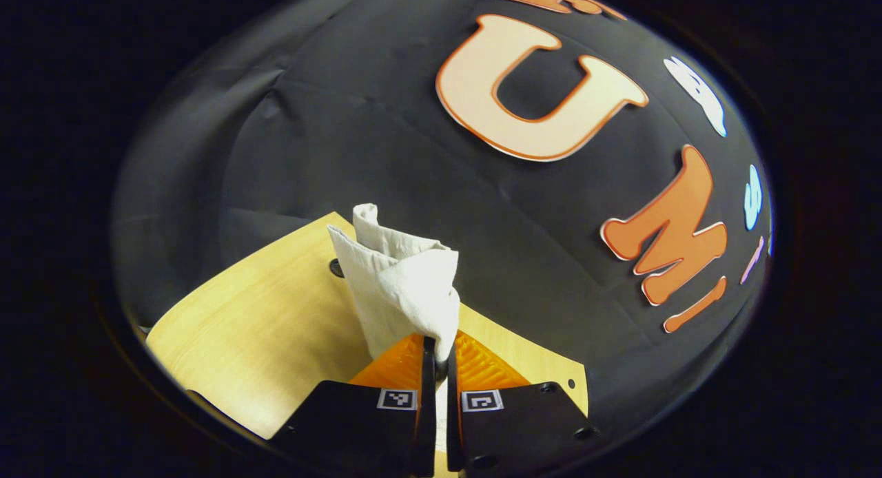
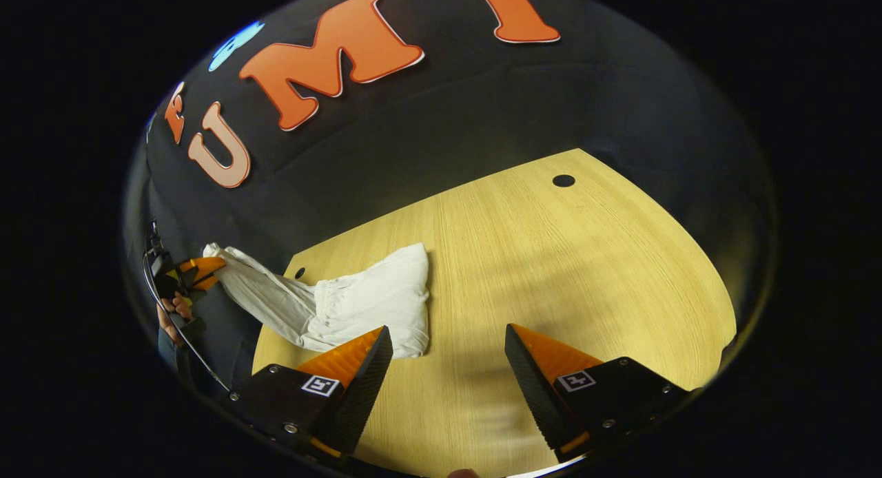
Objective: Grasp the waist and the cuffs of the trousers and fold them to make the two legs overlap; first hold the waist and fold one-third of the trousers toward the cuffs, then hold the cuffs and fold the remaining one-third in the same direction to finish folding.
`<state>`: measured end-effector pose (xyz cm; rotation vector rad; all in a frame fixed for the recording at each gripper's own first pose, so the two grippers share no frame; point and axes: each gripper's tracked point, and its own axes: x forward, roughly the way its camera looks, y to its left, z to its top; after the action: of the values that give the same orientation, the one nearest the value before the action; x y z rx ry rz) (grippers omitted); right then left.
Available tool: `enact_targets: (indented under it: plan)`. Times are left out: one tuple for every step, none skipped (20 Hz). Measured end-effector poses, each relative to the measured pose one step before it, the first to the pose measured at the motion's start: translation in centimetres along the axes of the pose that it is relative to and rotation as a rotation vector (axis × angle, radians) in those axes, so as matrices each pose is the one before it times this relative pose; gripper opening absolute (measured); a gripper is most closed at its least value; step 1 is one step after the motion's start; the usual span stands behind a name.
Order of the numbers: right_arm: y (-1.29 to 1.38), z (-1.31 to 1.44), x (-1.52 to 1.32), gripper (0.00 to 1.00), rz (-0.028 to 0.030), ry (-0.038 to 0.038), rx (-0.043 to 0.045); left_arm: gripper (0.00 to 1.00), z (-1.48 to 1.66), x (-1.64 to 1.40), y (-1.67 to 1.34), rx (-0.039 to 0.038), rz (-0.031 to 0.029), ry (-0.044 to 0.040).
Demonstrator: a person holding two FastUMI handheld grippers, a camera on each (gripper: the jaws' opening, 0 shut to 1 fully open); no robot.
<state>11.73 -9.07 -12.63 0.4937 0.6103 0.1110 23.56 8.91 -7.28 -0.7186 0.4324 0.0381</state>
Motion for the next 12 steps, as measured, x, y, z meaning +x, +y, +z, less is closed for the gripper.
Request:
enact_targets:
  plan:
    - [-0.605,0.016,-0.257,0.98,-0.00040,-0.00111,0.00714,0.10,-0.514,0.125,-1.391,0.01328,-0.00912,0.00157]
    - [-0.669,0.050,-0.257,0.98,-0.00202,-0.00227,0.00786,0.10,-0.550,0.346,-1.438,0.01087,-0.01503,0.00733]
    - [-0.577,0.152,-0.125,0.98,0.00057,-0.00254,0.00570,0.10,-0.599,0.106,-1.018,0.00976,-0.00933,0.00234]
    - [-0.643,-0.013,-0.169,0.98,-0.00534,-0.00079,0.00579,0.10,-0.655,0.380,-1.517,0.01203,-0.01105,0.00665]
    - [-0.823,0.133,-0.169,0.98,-0.00196,-0.00103,0.00548,0.10,-0.713,0.429,-1.259,0.01226,-0.00529,0.00550]
    - [-0.742,0.119,-0.263,0.99,-0.00287,-0.00191,0.00466,0.10,-0.834,0.479,-1.384,0.00636,-0.01406,0.01049]
    - [-0.609,0.216,-0.138,0.99,-0.00269,-0.00272,0.00475,0.10,-0.954,0.467,-1.261,0.00512,-0.01077,0.01144]
    - [-0.546,-0.007,-0.245,0.99,-0.00121,-0.00175,0.00262,0.10,-1.111,0.601,-1.371,0.00481,-0.01556,0.01504]
    - [-0.627,0.018,-0.254,0.98,-0.00670,0.00001,0.00224,0.10,-1.269,0.506,-1.145,0.00452,-0.01023,0.02236]
    - [-0.718,0.025,-0.247,0.98,-0.00312,-0.00048,0.00172,0.10,-1.288,0.677,-1.321,0.00457,-0.01222,0.02133]
    - [-0.592,-0.063,-0.210,0.99,-0.00827,0.00207,0.00286,0.10,-1.319,0.744,-1.016,0.00521,-0.00517,0.02139]
    - [-0.756,-0.065,-0.317,0.98,-0.00604,0.00010,0.00422,0.10,-1.276,0.755,-1.107,0.00463,-0.00762,0.02454]
